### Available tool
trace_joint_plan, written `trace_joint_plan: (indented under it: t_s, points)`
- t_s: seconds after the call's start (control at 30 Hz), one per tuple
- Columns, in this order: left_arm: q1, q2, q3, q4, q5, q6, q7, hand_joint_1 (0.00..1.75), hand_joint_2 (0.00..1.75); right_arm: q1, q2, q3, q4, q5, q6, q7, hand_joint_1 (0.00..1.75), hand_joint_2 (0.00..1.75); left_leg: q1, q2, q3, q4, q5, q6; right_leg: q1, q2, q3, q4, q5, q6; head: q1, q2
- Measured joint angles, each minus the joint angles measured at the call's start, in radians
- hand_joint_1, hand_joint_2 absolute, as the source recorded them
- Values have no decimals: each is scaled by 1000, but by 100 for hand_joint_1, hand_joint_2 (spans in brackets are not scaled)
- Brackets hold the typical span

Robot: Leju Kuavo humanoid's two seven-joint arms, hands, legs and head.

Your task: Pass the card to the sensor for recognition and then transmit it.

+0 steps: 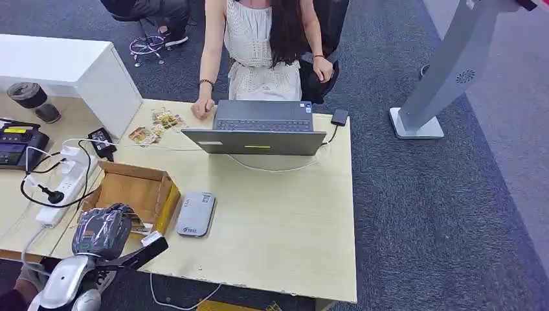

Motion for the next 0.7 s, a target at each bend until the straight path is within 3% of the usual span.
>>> trace_joint_plan:
  t_s: [0.7]
  points:
    - [-2, 0, 0, 3, 26, -3, -15, 175, 175, -1, 0, -11, 0, 17, 11, -3, 0, 0, 0, 0, 0, 0, 0, 0, 0, 0, 0, 0, 0, 0, 0, 0]
